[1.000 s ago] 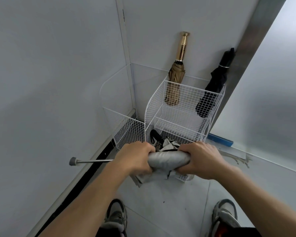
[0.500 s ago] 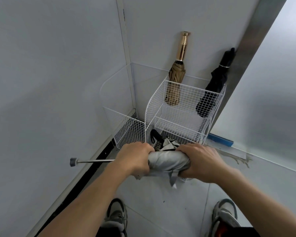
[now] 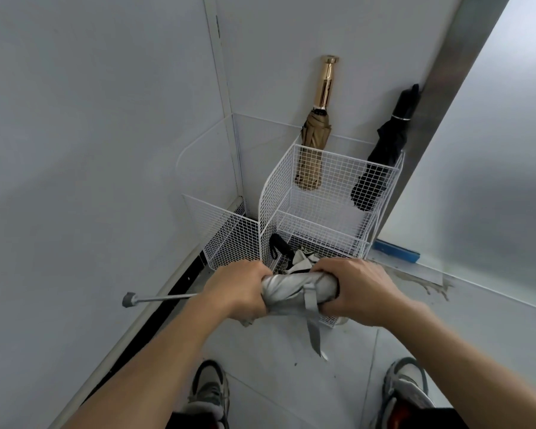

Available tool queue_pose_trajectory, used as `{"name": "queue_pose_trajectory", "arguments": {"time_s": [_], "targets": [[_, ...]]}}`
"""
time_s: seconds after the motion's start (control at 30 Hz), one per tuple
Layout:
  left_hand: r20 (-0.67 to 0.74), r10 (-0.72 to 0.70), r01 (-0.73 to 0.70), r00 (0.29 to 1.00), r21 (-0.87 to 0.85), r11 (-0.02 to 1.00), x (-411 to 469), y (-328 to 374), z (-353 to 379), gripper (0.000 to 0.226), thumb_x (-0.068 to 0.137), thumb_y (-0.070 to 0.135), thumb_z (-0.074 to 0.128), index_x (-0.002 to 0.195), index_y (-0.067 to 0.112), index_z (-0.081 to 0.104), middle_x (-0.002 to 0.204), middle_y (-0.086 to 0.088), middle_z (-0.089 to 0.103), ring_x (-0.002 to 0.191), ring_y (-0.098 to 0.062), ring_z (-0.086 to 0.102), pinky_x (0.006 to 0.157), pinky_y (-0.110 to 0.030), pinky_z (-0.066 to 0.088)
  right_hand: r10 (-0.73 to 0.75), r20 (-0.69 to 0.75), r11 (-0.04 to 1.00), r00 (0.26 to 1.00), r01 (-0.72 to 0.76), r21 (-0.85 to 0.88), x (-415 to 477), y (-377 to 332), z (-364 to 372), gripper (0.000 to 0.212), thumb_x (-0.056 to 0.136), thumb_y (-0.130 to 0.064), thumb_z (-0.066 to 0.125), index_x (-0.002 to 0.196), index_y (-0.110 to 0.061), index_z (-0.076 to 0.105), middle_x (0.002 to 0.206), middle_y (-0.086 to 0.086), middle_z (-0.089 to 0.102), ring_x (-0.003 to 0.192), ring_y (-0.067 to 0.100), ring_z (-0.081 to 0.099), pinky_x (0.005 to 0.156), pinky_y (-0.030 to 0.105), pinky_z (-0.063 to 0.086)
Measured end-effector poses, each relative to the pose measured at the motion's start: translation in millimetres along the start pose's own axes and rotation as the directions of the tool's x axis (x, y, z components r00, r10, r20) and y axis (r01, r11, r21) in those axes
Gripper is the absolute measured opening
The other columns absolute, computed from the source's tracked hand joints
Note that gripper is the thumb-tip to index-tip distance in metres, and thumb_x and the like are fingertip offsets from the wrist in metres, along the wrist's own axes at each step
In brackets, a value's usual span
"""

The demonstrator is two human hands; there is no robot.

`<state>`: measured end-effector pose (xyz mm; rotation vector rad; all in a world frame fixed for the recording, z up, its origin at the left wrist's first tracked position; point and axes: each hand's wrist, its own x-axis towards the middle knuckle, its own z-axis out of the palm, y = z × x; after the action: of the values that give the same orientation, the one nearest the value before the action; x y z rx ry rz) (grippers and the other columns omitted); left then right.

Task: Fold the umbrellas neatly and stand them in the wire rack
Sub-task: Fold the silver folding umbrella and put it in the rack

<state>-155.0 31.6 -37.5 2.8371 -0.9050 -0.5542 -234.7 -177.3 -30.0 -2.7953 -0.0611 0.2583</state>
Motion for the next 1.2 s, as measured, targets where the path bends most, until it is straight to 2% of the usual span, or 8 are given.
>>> {"name": "queue_pose_trajectory", "arguments": {"time_s": [0.2,0.3,0.4,0.57,0.73,0.83,1.0,1.2], "targets": [[-0.183,0.081,-0.051,0.98,0.163,0.985,-3.8,8.2,7.0,0.024,0.079,0.032,0.069,0.098,0.029,0.054,0.089,0.008,0.064,0.087,-0.018,0.061,0.067,-0.031,0.034,0.111,0.146,0.942,0.983,-0.151,0.301,8.7,8.4,-0.9,0.03,0.057,-0.039,0.079,0.081,-0.023,0.069,0.077,-0.003,0.067,0.076,0.022,0.063,0.063,0.038,0.051],[-0.213,0.048,-0.017,0.976,0.146,0.989,-1.6,11.7,3.6,0.018,0.08,0.024,0.064,0.093,0.028,0.053,0.08,0.009,0.055,0.085,-0.02,0.061,0.066,-0.031,0.032,0.149,0.108,0.87,0.983,-0.182,0.459,8.0,13.2,3.7,0.046,0.059,-0.035,0.086,0.101,-0.035,0.068,0.091,-0.011,0.068,0.084,0.016,0.064,0.077,0.039,0.058],[-0.18,-0.026,0.033,0.983,0.039,0.999,0.2,10.5,4.8,0.017,0.078,0.023,0.065,0.086,0.027,0.051,0.079,0.009,0.057,0.083,-0.02,0.061,0.065,-0.031,0.037,0.213,-0.087,0.894,0.973,-0.158,0.42,5.2,14.0,5.4,0.067,0.067,-0.038,0.084,0.127,-0.039,0.055,0.116,-0.015,0.055,0.104,0.011,0.054,0.092,0.037,0.051],[-0.209,-0.118,0.108,0.971,-0.059,0.992,1.9,8.6,2.1,0.017,0.078,0.024,0.066,0.092,0.025,0.055,0.086,0.004,0.064,0.081,-0.022,0.062,0.068,-0.035,0.049,0.255,-0.6,0.911,0.758,0.019,0.411,-0.1,-7.5,1.9,0.019,0.084,-0.042,0.065,0.085,-0.024,0.073,0.087,-0.011,0.061,0.087,0.014,0.056,0.075,0.039,0.051],[-0.236,-0.145,0.134,0.961,-0.064,0.989,2.3,11.1,1.1,0.017,0.078,0.022,0.065,0.091,0.022,0.055,0.088,0.003,0.063,0.084,-0.024,0.062,0.068,-0.034,0.047,0.39,-0.261,0.835,0.883,-0.219,0.505,2.1,-16.1,1.2,0.07,0.075,-0.082,0.038,0.076,-0.022,0.075,0.06,-0.001,0.067,0.06,0.019,0.064,0.065,0.041,0.056],[-0.291,-0.131,0.13,0.948,-0.022,0.991,1.6,14.3,0.3,0.02,0.081,0.021,0.064,0.087,0.023,0.045,0.08,0.006,0.055,0.078,-0.022,0.058,0.064,-0.033,0.039,0.413,-0.236,0.745,0.879,-0.177,0.643,5.3,-19.5,2.9,0.058,0.081,-0.073,0.051,0.071,-0.02,0.073,0.056,0.0,0.063,0.054,0.02,0.059,0.059,0.039,0.051],[-0.395,-0.102,0.132,0.913,0.05,0.99,-1.9,20.6,2.2,0.027,0.085,0.02,0.065,0.088,0.025,0.039,0.082,0.009,0.05,0.074,-0.018,0.052,0.063,-0.03,0.032,0.567,-0.03,0.306,0.823,-0.177,0.936,9.2,-24.4,-4.7,0.034,0.088,-0.036,0.07,0.071,-0.007,0.074,0.057,-0.001,0.066,0.05,0.008,0.053,0.054,0.022,0.046],[-0.39,-0.116,0.147,0.913,0.052,0.988,-4.0,22.7,-0.1,0.022,0.086,0.02,0.066,0.097,0.023,0.047,0.094,0.005,0.062,0.085,-0.021,0.063,0.065,-0.031,0.036,0.588,-0.097,0.311,0.803,-0.113,0.944,7.2,-21.0,-3.5,0.01,0.084,-0.02,0.077,0.088,-0.013,0.072,0.07,0.007,0.071,0.052,0.01,0.057,0.054,0.021,0.051]]}}
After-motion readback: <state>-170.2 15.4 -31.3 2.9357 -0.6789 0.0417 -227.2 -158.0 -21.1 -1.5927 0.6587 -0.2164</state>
